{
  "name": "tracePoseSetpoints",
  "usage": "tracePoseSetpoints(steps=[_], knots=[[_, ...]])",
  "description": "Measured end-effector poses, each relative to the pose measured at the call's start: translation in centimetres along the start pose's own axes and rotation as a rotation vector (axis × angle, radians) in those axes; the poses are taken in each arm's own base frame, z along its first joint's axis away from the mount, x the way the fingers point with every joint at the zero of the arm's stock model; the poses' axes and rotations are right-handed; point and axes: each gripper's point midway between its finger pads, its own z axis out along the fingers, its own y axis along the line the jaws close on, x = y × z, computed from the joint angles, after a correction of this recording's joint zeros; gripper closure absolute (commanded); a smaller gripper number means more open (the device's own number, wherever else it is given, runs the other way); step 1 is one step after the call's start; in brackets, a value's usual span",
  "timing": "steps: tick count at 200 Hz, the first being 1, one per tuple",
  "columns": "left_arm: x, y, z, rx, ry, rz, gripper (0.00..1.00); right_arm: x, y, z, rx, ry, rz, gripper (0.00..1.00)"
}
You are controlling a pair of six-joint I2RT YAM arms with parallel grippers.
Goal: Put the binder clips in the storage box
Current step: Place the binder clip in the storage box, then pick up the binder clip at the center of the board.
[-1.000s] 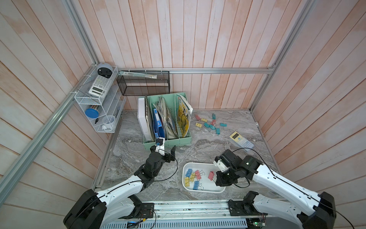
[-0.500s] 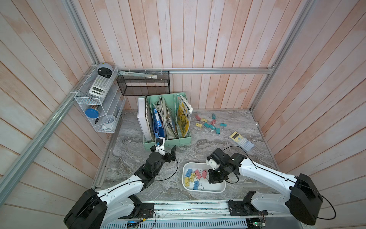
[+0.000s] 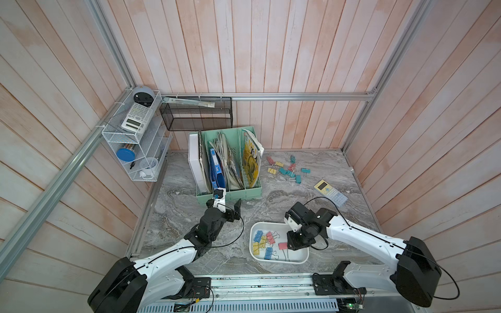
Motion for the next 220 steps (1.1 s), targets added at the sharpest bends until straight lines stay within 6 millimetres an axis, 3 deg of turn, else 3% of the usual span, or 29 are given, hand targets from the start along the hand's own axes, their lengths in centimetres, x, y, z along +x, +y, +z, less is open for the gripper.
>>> tracePoseSetpoints(steps=[18,31,40,50,60,79,93,107,122,140,169,194,220], knots=[[0.1,0.0,0.0,0.000,0.002,-0.002,0.00,-2.2,0.1,-3.1,0.034,-0.125,-0.015,0.50],[0.1,0.0,0.1,0.002,0.005,-0.003,0.00,-4.6,0.0,-6.1,0.062,-0.286,-0.003,0.46],[0.2,-0.1,0.1,0.004,0.006,-0.006,0.00,-6.5,-0.3,-8.2,0.069,-0.424,0.021,0.34],[0.2,-0.1,0.1,0.007,0.007,-0.009,0.00,-8.2,-0.9,-10.3,0.061,-0.561,0.051,0.33],[0.2,-0.2,0.1,0.013,0.007,-0.012,0.00,-10.2,-2.5,-11.9,0.045,-0.678,0.142,0.33],[0.1,-0.3,0.1,0.015,0.002,-0.018,0.00,-14.3,-7.3,-13.5,0.022,-0.818,0.389,0.33],[0.2,-0.3,0.1,0.015,0.006,-0.021,0.00,-17.4,-10.9,-12.9,0.009,-0.848,0.564,0.34],[0.5,-0.3,0.3,0.016,0.015,-0.022,0.00,-19.7,-14.0,-10.3,0.015,-0.797,0.729,0.34],[0.9,-0.3,0.4,0.016,0.028,-0.019,0.00,-21.7,-16.0,-7.7,0.026,-0.725,0.865,0.34],[1.6,-0.3,0.7,0.015,0.050,-0.015,0.00,-24.4,-17.8,-5.9,0.055,-0.673,0.954,0.33],[2.3,-0.5,1.0,0.022,0.074,-0.012,0.00,-29.3,-19.8,-5.5,0.132,-0.649,0.917,0.26],[2.2,-0.6,1.1,0.029,0.072,-0.019,0.00,-33.0,-20.0,-5.0,0.151,-0.586,0.791,0.26],[2.1,-0.7,1.1,0.029,0.070,-0.023,0.00,-34.5,-19.7,-2.6,0.137,-0.490,0.678,0.28]])
